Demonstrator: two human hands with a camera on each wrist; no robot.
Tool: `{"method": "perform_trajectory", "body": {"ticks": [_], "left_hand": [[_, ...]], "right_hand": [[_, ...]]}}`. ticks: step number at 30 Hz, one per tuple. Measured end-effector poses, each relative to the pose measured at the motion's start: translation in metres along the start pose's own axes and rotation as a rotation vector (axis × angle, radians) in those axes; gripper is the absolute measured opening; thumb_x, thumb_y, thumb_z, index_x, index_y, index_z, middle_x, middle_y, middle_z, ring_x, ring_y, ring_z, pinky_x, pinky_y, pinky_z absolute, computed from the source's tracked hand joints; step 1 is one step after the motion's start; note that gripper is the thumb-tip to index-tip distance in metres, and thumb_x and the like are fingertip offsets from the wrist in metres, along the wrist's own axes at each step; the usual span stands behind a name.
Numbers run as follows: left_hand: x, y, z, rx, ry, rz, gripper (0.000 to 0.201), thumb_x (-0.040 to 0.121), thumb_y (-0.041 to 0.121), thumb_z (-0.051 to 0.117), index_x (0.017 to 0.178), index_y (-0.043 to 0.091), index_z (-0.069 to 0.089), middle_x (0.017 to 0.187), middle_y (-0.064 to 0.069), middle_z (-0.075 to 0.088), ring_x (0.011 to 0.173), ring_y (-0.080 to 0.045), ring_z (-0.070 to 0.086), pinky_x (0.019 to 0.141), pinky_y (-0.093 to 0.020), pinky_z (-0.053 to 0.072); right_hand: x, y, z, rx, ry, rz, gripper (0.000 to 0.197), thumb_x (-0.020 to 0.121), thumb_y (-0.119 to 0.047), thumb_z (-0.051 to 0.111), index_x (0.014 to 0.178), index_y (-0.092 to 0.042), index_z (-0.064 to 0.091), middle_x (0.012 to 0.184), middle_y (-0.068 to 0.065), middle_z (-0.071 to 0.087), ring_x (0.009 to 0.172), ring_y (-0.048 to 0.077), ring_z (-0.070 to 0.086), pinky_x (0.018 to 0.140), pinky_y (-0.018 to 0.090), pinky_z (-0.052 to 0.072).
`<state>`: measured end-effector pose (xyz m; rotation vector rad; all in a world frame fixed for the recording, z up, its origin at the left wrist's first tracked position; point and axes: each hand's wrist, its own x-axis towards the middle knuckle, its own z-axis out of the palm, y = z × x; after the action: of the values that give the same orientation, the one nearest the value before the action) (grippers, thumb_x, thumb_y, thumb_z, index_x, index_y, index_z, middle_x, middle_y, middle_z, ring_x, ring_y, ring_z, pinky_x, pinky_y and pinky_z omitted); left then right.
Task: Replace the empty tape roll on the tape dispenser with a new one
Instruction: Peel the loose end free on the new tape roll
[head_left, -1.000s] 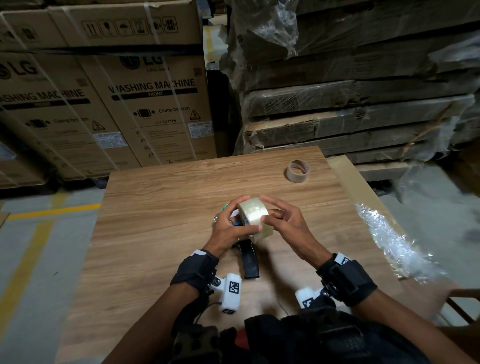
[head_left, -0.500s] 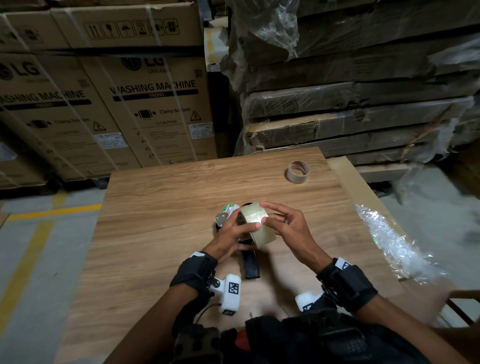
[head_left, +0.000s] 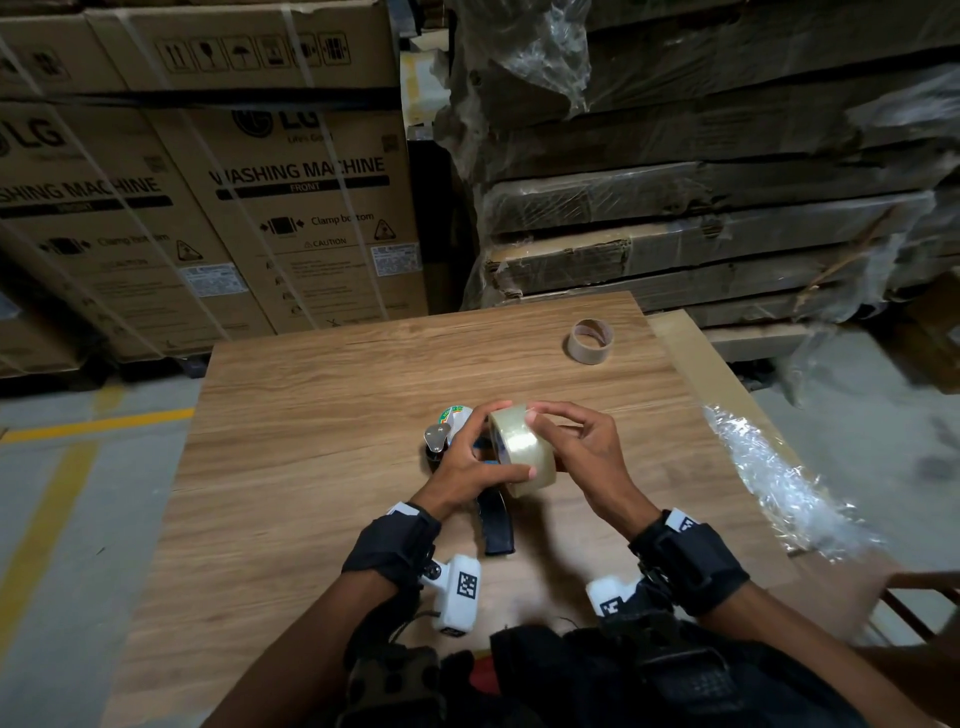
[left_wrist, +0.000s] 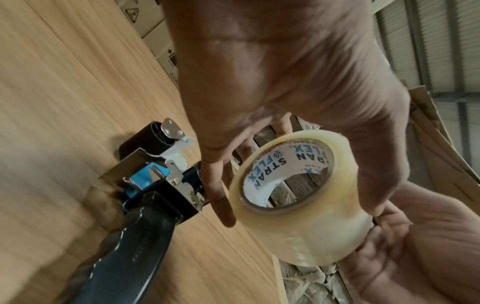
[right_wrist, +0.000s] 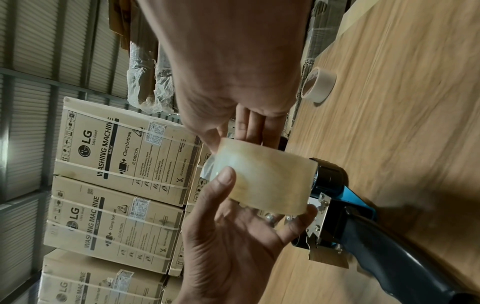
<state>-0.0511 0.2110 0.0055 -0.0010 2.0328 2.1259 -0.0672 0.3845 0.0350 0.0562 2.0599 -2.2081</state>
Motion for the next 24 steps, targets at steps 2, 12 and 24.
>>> {"method": "perform_trajectory", "body": {"ticks": [2, 12, 24], "left_hand": [[0.0, -0.001, 0.002, 0.002, -0.004, -0.006, 0.088, 0.056, 0.018, 0.093, 0.133, 0.031, 0.053, 0.129, -0.014, 0.06, 0.107, -0.021, 0.065, 0.097, -0.048, 0.054], [0.004, -0.006, -0.005, 0.071, -0.024, -0.036, 0.091, 0.055, 0.017, 0.095, 0.133, 0.037, 0.052, 0.131, -0.008, 0.059, 0.118, -0.033, 0.062, 0.098, -0.057, 0.052], [0.003, -0.005, -0.002, 0.127, 0.0, 0.02, 0.09, 0.05, 0.019, 0.097, 0.125, 0.036, 0.05, 0.13, -0.007, 0.055, 0.113, -0.035, 0.063, 0.092, -0.053, 0.056]], "right_hand": [[0.001, 0.001, -0.001, 0.001, -0.012, 0.001, 0.013, 0.091, -0.014, 0.076, 0.103, -0.008, 0.077, 0.09, 0.015, 0.08, 0.077, 0.026, 0.075, 0.072, 0.043, 0.059], [0.0, -0.002, -0.008, -0.041, -0.174, 0.074, 0.006, 0.091, -0.009, 0.072, 0.093, -0.011, 0.077, 0.08, 0.007, 0.075, 0.069, 0.01, 0.068, 0.057, 0.022, 0.053], [0.006, 0.001, 0.007, 0.017, 0.007, 0.234, 0.004, 0.085, -0.013, 0.078, 0.086, -0.009, 0.079, 0.081, 0.012, 0.074, 0.066, 0.023, 0.064, 0.058, 0.028, 0.05]]}}
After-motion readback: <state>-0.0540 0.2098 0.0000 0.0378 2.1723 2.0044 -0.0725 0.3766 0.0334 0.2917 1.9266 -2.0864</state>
